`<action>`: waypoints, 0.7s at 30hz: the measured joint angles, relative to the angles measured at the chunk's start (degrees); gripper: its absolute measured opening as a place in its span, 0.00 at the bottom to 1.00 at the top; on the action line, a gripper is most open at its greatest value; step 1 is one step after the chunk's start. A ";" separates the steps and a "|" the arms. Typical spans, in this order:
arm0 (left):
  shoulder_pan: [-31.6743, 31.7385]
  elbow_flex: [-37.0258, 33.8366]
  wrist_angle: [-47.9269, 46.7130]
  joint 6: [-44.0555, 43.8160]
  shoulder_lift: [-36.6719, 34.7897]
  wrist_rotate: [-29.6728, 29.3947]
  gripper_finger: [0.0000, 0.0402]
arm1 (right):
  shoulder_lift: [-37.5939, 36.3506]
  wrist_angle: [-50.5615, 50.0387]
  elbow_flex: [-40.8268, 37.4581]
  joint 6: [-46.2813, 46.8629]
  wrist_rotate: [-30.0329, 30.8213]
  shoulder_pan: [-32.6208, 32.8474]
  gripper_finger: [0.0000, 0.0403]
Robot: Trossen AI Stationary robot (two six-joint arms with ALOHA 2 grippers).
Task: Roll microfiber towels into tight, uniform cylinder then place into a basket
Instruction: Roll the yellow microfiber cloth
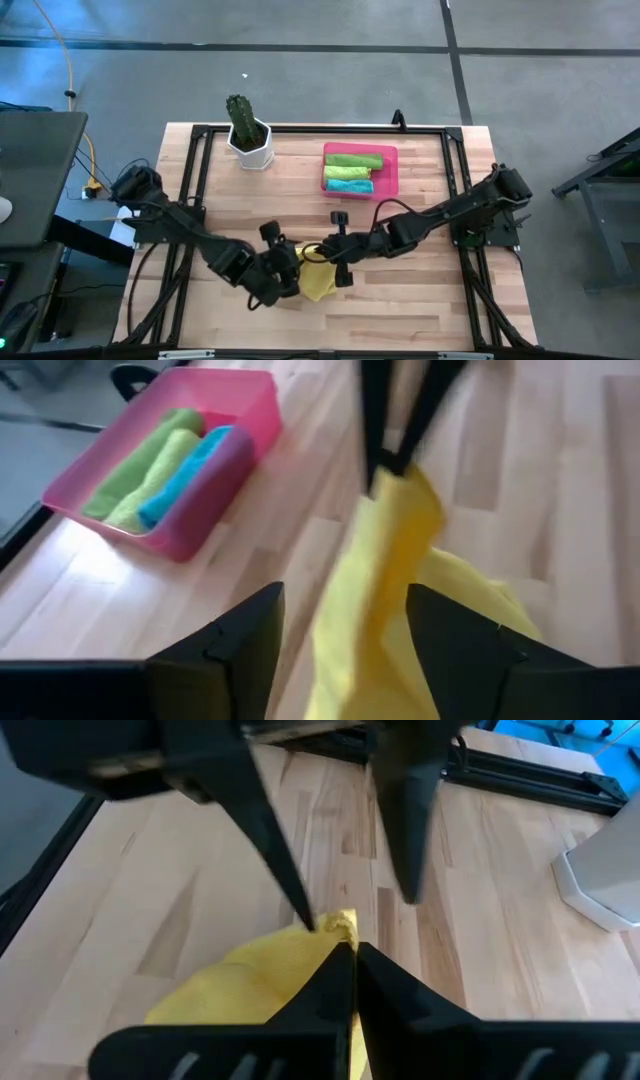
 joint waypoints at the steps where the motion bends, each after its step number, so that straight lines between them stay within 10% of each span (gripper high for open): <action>1: 0.63 0.00 0.09 0.01 0.00 -0.09 0.51 | 0.00 0.00 0.00 -0.02 0.00 0.00 0.00; 21: 1.97 -10.29 3.58 -11.55 -0.02 12.93 0.28 | -9.60 -4.18 2.27 -3.05 6.45 3.50 0.00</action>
